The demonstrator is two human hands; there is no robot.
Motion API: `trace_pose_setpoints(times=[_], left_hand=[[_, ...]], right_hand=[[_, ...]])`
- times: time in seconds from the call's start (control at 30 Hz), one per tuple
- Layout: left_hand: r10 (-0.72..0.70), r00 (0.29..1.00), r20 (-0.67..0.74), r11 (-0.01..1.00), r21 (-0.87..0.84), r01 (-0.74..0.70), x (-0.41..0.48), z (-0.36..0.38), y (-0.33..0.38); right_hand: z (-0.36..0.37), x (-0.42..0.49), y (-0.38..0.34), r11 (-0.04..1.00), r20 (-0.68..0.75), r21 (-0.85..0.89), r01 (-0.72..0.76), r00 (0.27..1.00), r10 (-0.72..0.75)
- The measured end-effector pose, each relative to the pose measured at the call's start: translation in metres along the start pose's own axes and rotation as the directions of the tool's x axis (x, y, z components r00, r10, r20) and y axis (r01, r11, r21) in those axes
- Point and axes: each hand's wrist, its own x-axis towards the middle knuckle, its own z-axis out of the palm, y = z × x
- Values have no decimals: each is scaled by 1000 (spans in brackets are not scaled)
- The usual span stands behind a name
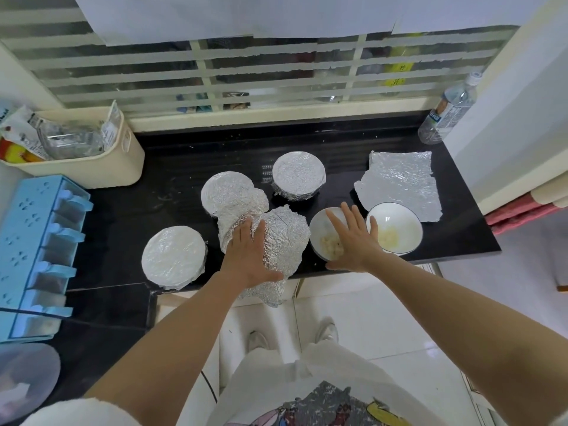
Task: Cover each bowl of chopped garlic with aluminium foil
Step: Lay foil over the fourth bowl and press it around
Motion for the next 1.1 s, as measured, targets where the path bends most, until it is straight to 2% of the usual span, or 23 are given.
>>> trace_pose_setpoints(times=[0.13,0.27,0.37,0.47,0.6,0.87,1.1], left_hand=[[5,1000,-1,1000,-3,-5,2,-1,4],[13,1000,-6,1000,-9,-13,4,-1,8],[22,1000,-8,1000,-17,-22,4,-1,10],[21,1000,-6,1000,-9,-21,3,-1,11],[13,1000,-3,1000,-9,-13,3,-2,14],[3,1000,8,1000,-5,-3,6,-1,18],[9,1000,18,1000,-23,-9,6,0,22]], right_hand=[[4,-11,13,990,-54,128,-64,996,72],[18,-18,18,987,-85,90,-133,986,141],[17,-19,10,983,-243,83,-165,953,181],[11,-21,10,968,-327,124,-219,912,249],[12,-18,14,979,-386,78,-188,900,203],[8,-13,24,985,-361,147,-94,922,142],[4,-7,35,977,-354,181,-115,919,174]])
